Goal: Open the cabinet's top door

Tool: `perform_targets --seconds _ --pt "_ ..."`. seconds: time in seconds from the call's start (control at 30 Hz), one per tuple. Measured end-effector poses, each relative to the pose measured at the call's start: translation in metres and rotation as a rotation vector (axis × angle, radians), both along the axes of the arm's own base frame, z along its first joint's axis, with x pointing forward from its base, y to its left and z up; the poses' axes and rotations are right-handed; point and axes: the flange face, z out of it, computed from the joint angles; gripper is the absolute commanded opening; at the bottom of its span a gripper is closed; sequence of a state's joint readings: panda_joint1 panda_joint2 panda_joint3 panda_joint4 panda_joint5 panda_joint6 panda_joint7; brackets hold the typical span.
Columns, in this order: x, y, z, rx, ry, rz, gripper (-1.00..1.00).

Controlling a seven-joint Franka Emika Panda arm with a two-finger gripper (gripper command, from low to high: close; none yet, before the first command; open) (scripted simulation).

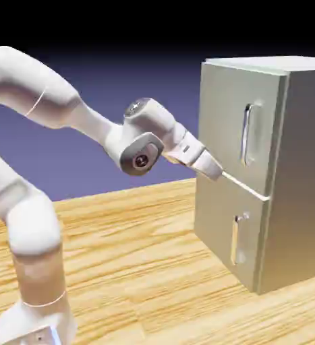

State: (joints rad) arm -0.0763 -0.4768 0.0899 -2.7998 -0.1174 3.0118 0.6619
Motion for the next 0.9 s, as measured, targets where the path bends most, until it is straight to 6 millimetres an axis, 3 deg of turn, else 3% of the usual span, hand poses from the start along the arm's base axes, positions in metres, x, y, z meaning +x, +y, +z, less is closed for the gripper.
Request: perform_targets --seconds 0.23,0.4,0.53,0.73,0.9 --pt "0.01 0.016 -0.105 -0.352 0.313 0.386 0.0" --pt "-0.001 0.028 -0.174 -0.494 0.501 0.718 0.0" --pt "-0.016 0.041 -0.218 -0.557 0.594 1.007 0.0" --pt "-0.04 0.067 -0.259 -0.608 0.597 1.447 0.0" --pt "-0.051 0.093 -0.266 -0.664 0.462 1.777 0.0"
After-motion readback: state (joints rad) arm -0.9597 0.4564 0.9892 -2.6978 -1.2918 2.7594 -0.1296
